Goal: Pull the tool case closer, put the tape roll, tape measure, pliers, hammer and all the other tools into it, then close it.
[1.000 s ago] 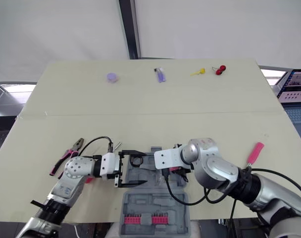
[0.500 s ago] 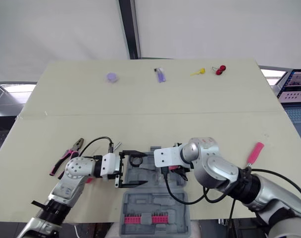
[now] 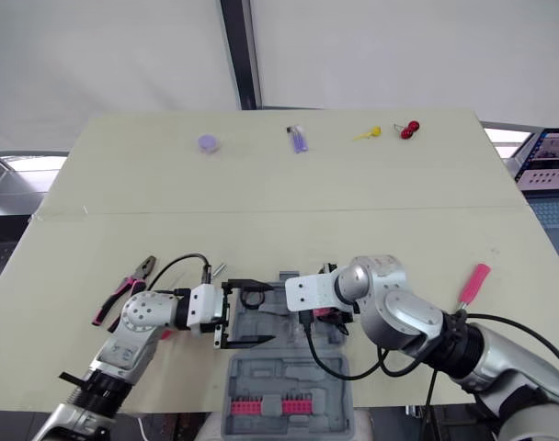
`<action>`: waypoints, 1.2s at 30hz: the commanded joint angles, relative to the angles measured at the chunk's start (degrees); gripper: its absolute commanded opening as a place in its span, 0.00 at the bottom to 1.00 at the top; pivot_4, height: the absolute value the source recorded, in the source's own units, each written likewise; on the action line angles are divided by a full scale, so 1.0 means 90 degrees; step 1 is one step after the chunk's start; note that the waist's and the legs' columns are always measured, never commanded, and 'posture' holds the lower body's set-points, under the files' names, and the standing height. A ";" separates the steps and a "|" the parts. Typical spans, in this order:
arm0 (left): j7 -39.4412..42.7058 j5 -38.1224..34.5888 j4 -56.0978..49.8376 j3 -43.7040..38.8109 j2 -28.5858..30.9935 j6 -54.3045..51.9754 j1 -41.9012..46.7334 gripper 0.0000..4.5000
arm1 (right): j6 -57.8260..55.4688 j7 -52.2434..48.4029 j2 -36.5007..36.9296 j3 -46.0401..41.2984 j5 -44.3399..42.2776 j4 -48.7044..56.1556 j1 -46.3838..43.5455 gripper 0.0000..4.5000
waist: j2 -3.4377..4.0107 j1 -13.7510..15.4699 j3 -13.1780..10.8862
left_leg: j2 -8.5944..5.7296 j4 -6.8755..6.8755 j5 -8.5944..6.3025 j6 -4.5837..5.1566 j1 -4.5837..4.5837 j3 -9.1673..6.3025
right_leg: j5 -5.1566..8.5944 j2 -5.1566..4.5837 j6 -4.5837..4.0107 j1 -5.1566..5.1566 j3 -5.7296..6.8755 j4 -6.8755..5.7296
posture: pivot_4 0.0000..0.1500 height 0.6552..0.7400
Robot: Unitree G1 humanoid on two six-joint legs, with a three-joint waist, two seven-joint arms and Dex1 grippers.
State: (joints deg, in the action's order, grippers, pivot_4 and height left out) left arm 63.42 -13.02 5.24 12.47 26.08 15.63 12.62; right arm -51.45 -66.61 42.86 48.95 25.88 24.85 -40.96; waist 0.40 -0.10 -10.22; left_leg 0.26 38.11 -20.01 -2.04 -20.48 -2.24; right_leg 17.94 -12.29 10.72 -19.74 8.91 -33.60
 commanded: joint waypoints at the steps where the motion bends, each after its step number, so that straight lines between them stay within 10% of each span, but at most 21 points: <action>1: 0.0015 -0.0014 -0.0085 0.0049 -0.0033 0.0092 -0.0073 1.00 | 0.0035 0.0049 -0.0044 -0.0233 0.0073 0.0161 0.0036 0.99 | 0.0000 0.0000 0.0000 | 0.0000 0.0000 0.0000 0.0000 0.0000 0.0000 | 0.0000 0.0000 0.0000 0.0000 0.0000 0.0000 | 1.00 1.00; 11: -0.0006 0.0002 -0.0124 0.0069 -0.0059 0.0095 -0.0129 1.00 | -0.0151 -0.0211 0.0133 -0.0557 -0.0162 0.0587 -0.0011 0.99 | 0.0000 0.0002 0.0000 | 0.0000 0.0000 0.0000 0.0000 0.0000 0.0000 | 0.0000 0.0000 0.0000 0.0000 0.0000 0.0000 | 1.00 1.00; 21: 0.0001 -0.0072 -0.0130 -0.0003 -0.0036 0.0024 -0.0072 1.00 | 0.1615 0.0332 -0.0229 -0.3481 -0.2355 0.0074 0.1541 0.99 | -0.0008 0.0022 0.0004 | -0.0001 -0.0003 0.0000 0.0000 0.0007 0.0002 | 0.0000 -0.0001 0.0000 0.0011 0.0001 0.0006 | 1.00 1.00; 25: 0.0029 -0.0087 -0.0102 -0.0032 -0.0021 0.0017 -0.0017 1.00 | 0.2592 0.0485 -0.0582 -0.4173 -0.3106 -0.0512 0.2141 0.60 | -0.0008 0.0014 0.0004 | -0.0001 -0.0005 0.0000 0.0001 0.0012 0.0003 | -0.0001 -0.0001 0.0001 0.0014 0.0001 0.0006 | 1.00 1.00; 36: -0.0007 -0.0075 -0.0192 -0.0058 0.0020 -0.0030 -0.0059 1.00 | 0.4515 0.0639 -0.0858 -0.4527 -0.3575 -0.1748 0.3019 0.48 | -0.0007 0.0013 0.0004 | 0.0000 -0.0008 0.0000 0.0001 0.0020 0.0005 | -0.0001 -0.0001 0.0001 0.0019 0.0001 0.0003 | 1.00 1.00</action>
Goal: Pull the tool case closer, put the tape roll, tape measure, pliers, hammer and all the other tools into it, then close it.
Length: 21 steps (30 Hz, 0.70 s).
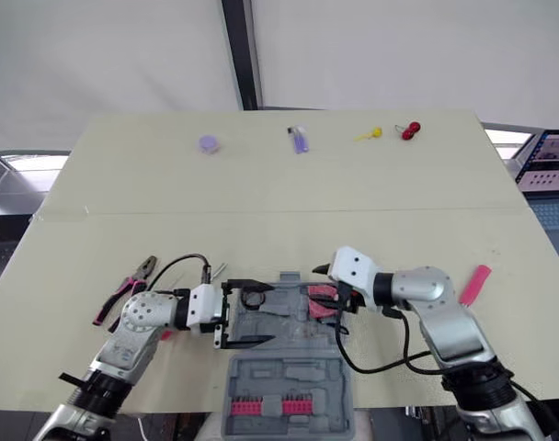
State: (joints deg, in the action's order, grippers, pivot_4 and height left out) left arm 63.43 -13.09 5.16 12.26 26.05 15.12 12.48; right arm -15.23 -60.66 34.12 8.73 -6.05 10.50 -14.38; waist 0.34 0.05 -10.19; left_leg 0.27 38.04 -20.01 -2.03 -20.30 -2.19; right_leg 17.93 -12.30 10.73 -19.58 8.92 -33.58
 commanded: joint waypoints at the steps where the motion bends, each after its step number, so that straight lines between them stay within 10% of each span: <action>1: -0.0020 -0.0064 -0.0198 -0.0033 0.0020 0.0014 -0.0046 1.00 | 0.0550 0.0022 0.0098 -0.0072 -0.0036 -0.0237 0.0068 0.48 | 0.0000 -0.0009 0.0000 | 0.0000 0.0000 0.0000 0.0000 0.0000 0.0000 | 0.0000 0.0000 0.0000 0.0000 0.0000 0.0000 | 1.00 1.00; 4: -0.0029 -0.0061 -0.0206 -0.0031 0.0020 -0.0003 -0.0040 1.00 | 0.0632 0.0145 0.0039 -0.0108 -0.0100 -0.0359 -0.0013 0.48 | 0.0000 -0.0013 0.0000 | 0.0000 -0.0001 0.0000 0.0000 0.0001 0.0001 | 0.0000 0.0000 0.0000 -0.0001 0.0000 -0.0001 | 1.00 1.00; 8: -0.0043 -0.0049 -0.0225 -0.0011 0.0008 -0.0013 -0.0055 1.00 | 0.0762 0.0224 0.0033 -0.0070 -0.0066 -0.0480 -0.0058 0.21 | 0.0000 -0.0006 0.0000 | 0.0001 -0.0002 0.0000 0.0000 0.0001 0.0001 | 0.0000 0.0000 0.0000 -0.0001 0.0000 -0.0001 | 1.00 1.00; 21: -0.0081 -0.0046 -0.0276 -0.0013 0.0001 -0.0068 -0.0077 1.00 | 0.0814 0.0175 -0.0006 -0.0015 -0.0265 -0.0504 0.0077 0.21 | 0.0000 0.0000 0.0000 | 0.0000 -0.0001 0.0000 0.0000 0.0000 0.0000 | 0.0000 0.0000 0.0000 0.0000 0.0000 0.0000 | 1.00 1.00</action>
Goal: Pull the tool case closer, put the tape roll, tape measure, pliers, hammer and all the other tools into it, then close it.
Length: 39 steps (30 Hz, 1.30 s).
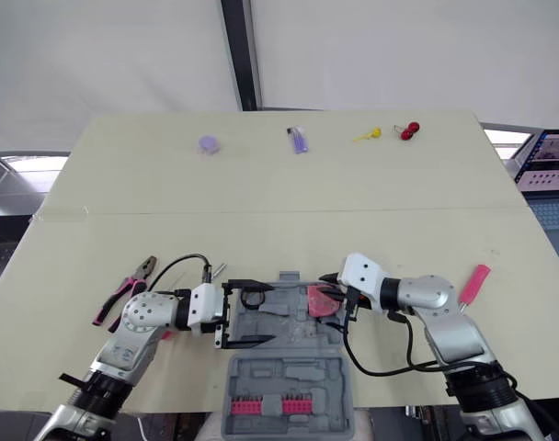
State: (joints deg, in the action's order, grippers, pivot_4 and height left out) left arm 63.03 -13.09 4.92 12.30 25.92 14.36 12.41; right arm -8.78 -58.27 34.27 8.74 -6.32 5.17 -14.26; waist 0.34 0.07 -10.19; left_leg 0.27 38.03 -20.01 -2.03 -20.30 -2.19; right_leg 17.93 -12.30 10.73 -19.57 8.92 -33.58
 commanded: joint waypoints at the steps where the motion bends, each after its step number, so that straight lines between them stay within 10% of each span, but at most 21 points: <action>1: -0.0047 -0.0043 -0.0251 -0.0021 0.0014 0.0014 -0.0069 1.00 | 0.0133 -0.0112 -0.0035 -0.0027 -0.0268 0.0033 0.0085 0.21 | 0.0000 -0.0004 0.0000 | 0.0000 0.0000 0.0000 0.0000 0.0000 0.0000 | 0.0000 0.0000 0.0000 0.0000 0.0000 0.0000 | 1.00 1.00; 25: -0.0165 -0.0091 -0.0370 -0.0071 0.0076 -0.0092 -0.0098 1.00 | 0.0897 -0.0345 -0.0122 0.0703 0.0210 -0.2320 0.0259 0.21 | -0.0036 -0.0011 0.0065 | 0.0002 -0.0002 0.0000 0.0000 0.0022 0.0000 | 0.0000 0.0001 0.0000 0.0023 0.0001 0.0001 | 1.00 1.00; 39: -0.0244 -0.0242 -0.0646 -0.0271 0.0241 -0.0545 -0.0165 1.00 | 0.0192 -0.0242 -0.0037 -0.0016 -0.0664 -0.1133 0.0263 0.21 | -0.0036 0.0011 0.0140 | 0.0003 -0.0007 0.0000 0.0000 0.0023 -0.0001 | 0.0000 0.0001 0.0000 0.0029 0.0002 0.0011 | 1.00 1.00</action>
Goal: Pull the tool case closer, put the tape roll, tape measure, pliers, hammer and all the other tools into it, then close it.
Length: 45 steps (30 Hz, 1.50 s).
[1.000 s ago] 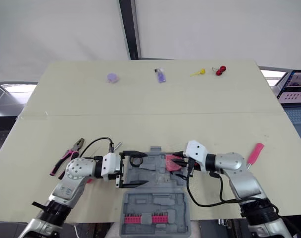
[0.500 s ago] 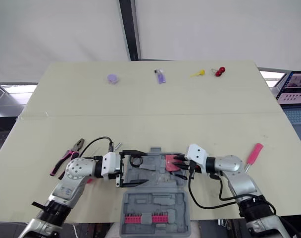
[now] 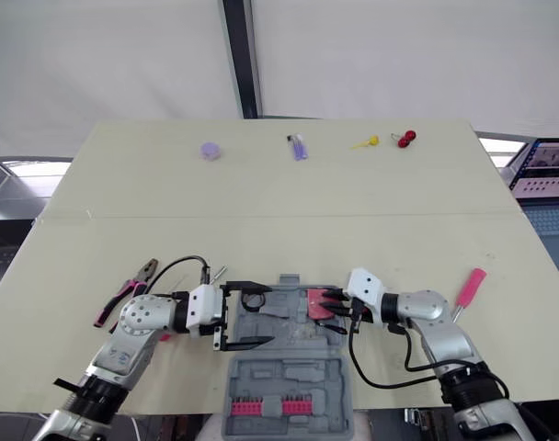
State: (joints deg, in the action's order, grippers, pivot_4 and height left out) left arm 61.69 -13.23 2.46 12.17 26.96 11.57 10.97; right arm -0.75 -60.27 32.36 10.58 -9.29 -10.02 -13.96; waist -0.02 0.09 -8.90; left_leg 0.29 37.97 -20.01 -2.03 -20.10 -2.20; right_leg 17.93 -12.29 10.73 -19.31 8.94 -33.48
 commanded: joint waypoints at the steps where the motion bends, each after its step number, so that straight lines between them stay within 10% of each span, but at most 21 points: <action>1: -0.0158 -0.0330 -0.0485 -0.0370 0.0178 -0.0430 -0.0033 1.00 | -0.1048 -0.0001 0.0254 -0.0420 -0.0595 0.0886 0.0238 0.21 | 0.0011 0.0012 -0.0008 | 0.0000 0.0000 0.0000 0.0000 -0.0005 -0.0001 | 0.0000 0.0000 0.0000 -0.0004 0.0000 0.0001 | 1.00 1.00; 5: -0.0435 -0.0730 -0.1169 -0.0918 0.0601 -0.1410 -0.0426 1.00 | -0.2727 0.0131 0.0754 -0.1591 -0.1899 0.1848 0.0393 0.32 | 0.0061 0.0006 -0.0045 | -0.0001 0.0002 0.0000 0.0001 -0.0016 0.0000 | 0.0000 -0.0001 0.0000 -0.0013 -0.0002 0.0003 | 1.00 1.00; 12: -0.1106 -0.1417 -0.2172 -0.2416 0.1248 -0.2716 -0.1510 1.00 | -0.3126 0.0242 0.1732 -0.3433 -0.2138 0.1210 0.1345 0.99 | 0.0064 0.0085 -0.0057 | 0.0000 -0.0005 -0.0001 0.0001 -0.0016 0.0001 | 0.0000 0.0000 0.0000 -0.0014 -0.0001 0.0007 | 1.00 1.00; 23: -0.2596 -0.0900 -0.0488 -0.5910 0.1298 -0.2069 -0.3092 1.00 | -0.1596 0.1083 0.1947 -0.5034 -0.1658 -0.2048 0.1531 0.99 | 0.0057 0.0101 -0.0069 | 0.0002 -0.0014 -0.0004 0.0006 -0.0010 0.0027 | 0.0000 -0.0001 0.0000 -0.0015 -0.0007 0.0027 | 1.00 1.00; 35: -0.4507 -0.0525 0.0932 -0.6548 0.0896 -0.2038 -0.2975 1.00 | -0.0348 0.2263 0.1770 -0.5393 -0.1499 -0.3581 0.1181 0.99 | 0.0060 0.0098 -0.0074 | 0.0007 -0.0016 -0.0005 0.0003 -0.0007 0.0029 | 0.0000 -0.0001 0.0000 -0.0017 -0.0010 0.0021 | 1.00 1.00; 45: -0.4245 -0.0806 0.1036 -0.6358 0.0937 -0.2060 -0.2840 1.00 | -0.0245 0.2308 0.1760 -0.5366 -0.1571 -0.3346 0.1228 0.99 | 0.0060 0.0039 -0.0074 | 0.0010 -0.0017 -0.0006 0.0001 -0.0004 0.0031 | 0.0000 -0.0001 0.0000 -0.0018 -0.0011 0.0021 | 1.00 1.00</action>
State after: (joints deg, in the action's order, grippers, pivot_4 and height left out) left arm 22.45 -19.33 12.18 -44.54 34.64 -7.43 -14.78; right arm -3.71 -39.90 47.38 -36.35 -22.68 -42.36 -3.12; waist 0.53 0.44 -9.57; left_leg 0.38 37.82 -20.07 -2.02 -20.14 -1.91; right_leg 17.93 -12.29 10.73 -19.47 8.84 -33.29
